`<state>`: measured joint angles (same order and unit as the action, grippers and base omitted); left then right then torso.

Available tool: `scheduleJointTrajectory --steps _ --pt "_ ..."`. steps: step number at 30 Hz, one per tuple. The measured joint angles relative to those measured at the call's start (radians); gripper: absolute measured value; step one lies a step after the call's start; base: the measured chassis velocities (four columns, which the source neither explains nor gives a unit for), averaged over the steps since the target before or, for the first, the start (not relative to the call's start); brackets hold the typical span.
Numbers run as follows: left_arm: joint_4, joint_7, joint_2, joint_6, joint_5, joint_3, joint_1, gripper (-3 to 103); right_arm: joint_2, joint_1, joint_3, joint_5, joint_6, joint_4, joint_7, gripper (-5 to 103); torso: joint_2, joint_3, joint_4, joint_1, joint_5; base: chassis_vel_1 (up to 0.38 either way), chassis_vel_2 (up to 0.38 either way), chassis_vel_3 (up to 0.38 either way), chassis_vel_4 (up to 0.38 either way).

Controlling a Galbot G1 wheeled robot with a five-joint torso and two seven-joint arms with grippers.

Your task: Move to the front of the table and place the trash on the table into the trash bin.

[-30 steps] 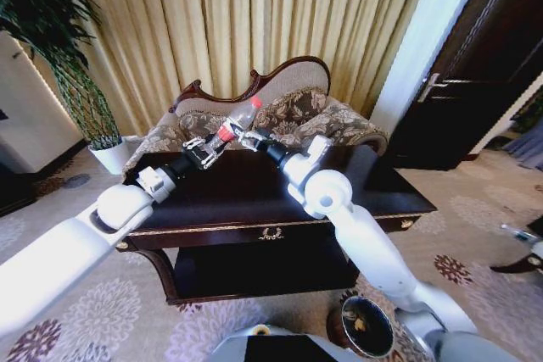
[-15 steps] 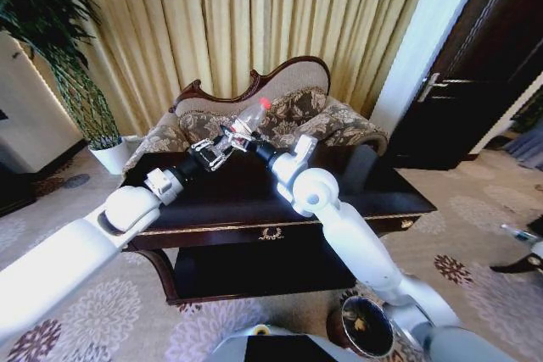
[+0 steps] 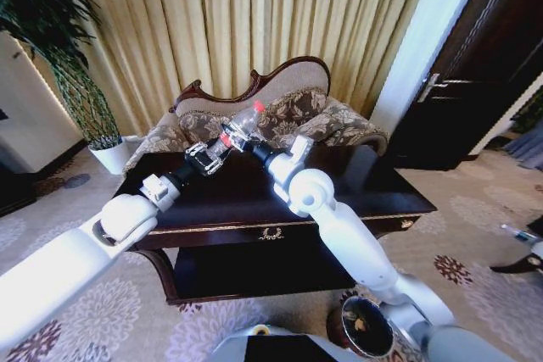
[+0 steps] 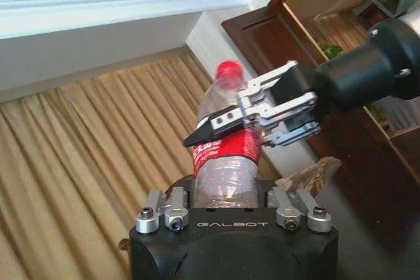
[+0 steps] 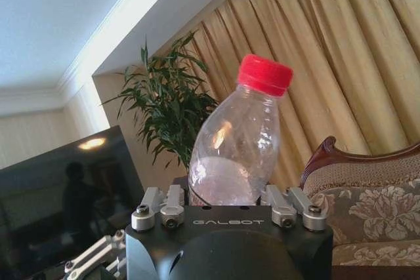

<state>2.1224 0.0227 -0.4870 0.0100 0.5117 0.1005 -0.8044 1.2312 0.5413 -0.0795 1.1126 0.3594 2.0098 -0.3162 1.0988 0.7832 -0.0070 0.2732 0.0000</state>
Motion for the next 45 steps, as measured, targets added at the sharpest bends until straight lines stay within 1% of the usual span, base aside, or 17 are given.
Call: scheduleJointTrajectory --steps 3,6,7,10,13,21,23,24,27,28,30,31,33,37,42,44,45 --pt "0.004 0.007 -0.002 0.01 0.003 0.0 0.001 62 -0.014 0.004 0.003 -0.002 -0.001 0.007 0.002 41 0.0 0.0 -0.0001 0.0 0.0 0.0 0.0 0.0 0.0" --pt "0.009 0.012 -0.003 0.016 0.004 0.0 -0.001 62 -0.024 0.009 0.008 -0.001 -0.001 0.013 0.002 35 0.0 0.0 -0.0001 0.0 -0.0001 0.0 0.0 0.0 0.0" --pt "0.011 0.014 -0.004 0.018 0.004 0.0 -0.005 78 -0.029 0.012 0.014 -0.001 -0.001 0.016 0.002 32 0.0 0.0 0.0 0.0 0.0 0.0 0.0 0.0 0.0" --pt "0.008 0.03 -0.007 0.019 0.003 0.021 -0.022 84 -0.037 0.024 0.039 -0.002 0.002 0.015 0.001 27 0.0 0.0 -0.0001 0.0 0.0001 0.0 0.0 0.0 0.0" --pt "-0.021 0.052 -0.017 0.026 0.017 0.076 -0.05 98 -0.049 0.045 0.083 -0.015 0.005 -0.003 0.016 27 0.0 0.0 0.0001 0.0 0.0 0.0 0.0 0.0 0.0" --pt "-0.099 0.073 -0.03 0.067 0.082 0.2 -0.048 100 -0.074 0.079 0.146 -0.11 -0.025 -0.046 0.026 27 0.0 0.0 -0.0001 0.0 0.0 0.0 0.0 0.0 0.0" --pt "-0.124 0.088 -0.039 0.1 0.117 0.259 -0.056 100 -0.088 0.093 0.162 -0.21 -0.043 -0.064 0.027 27 0.0 0.0 -0.0001 0.0 0.0001 0.0 0.0 0.0 0.0" --pt "-0.124 0.088 -0.039 0.1 0.117 0.259 -0.056 100 -0.088 0.093 0.162 -0.21 -0.043 -0.064 0.027 27 0.0 0.0 -0.0001 0.0 0.0001 0.0 0.0 0.0 0.0" --pt "-0.19 0.144 -0.073 0.149 0.188 0.334 -0.058 100 -0.103 0.106 0.165 -0.408 -0.065 -0.098 0.019 27 0.0 0.0 -0.0001 0.0 -0.0001 0.0 0.0 0.0 0.0" --pt "-0.19 0.144 -0.073 0.149 0.188 0.334 -0.058 100 -0.103 0.106 0.165 -0.408 -0.065 -0.098 0.019 27 0.0 0.0 -0.0001 0.0 -0.0001 0.0 0.0 0.0 0.0" --pt "-0.23 0.187 -0.084 0.197 0.235 0.391 -0.065 100 -0.109 0.114 0.17 -0.522 -0.05 -0.128 -0.013 27 0.0 0.0 0.0002 0.0 -0.0001 0.0 0.0 0.0 0.0" --pt "-0.23 0.187 -0.084 0.197 0.235 0.391 -0.065 100 -0.109 0.114 0.17 -0.522 -0.05 -0.128 -0.013 27 0.0 0.0 0.0002 0.0 -0.0001 0.0 0.0 0.0 0.0" --pt "-0.252 0.21 -0.076 0.216 0.261 0.428 -0.083 100 -0.118 0.131 0.18 -0.589 -0.041 -0.147 -0.023 27 0.0 0.0 0.0003 0.0 -0.0001 0.0 0.0 0.0 0.0" --pt "-0.291 0.244 -0.059 0.227 0.285 0.45 -0.108 100 -0.13 0.157 0.203 -0.637 -0.037 -0.172 -0.034 27 0.0 0.0 0.0001 0.0 0.0 0.0 0.0 0.0 0.0" --pt "-0.333 0.25 -0.053 0.249 0.326 0.451 -0.117 100 -0.143 0.173 0.232 -0.668 -0.037 -0.196 -0.045 27 0.0 0.0 0.0001 0.0 0.0 0.0 0.0 0.0 0.0" --pt "-0.34 0.247 -0.043 0.302 0.376 0.459 -0.117 100 -0.167 0.191 0.263 -0.67 -0.025 -0.19 -0.056 27 0.0 0.0 0.0001 0.0 0.0 0.0 0.0 0.0 0.0" --pt "-0.34 0.247 -0.043 0.302 0.376 0.459 -0.117 100 -0.167 0.191 0.263 -0.67 -0.025 -0.19 -0.056 27 0.0 0.0 0.0001 0.0 0.0 0.0 0.0 0.0 0.0"
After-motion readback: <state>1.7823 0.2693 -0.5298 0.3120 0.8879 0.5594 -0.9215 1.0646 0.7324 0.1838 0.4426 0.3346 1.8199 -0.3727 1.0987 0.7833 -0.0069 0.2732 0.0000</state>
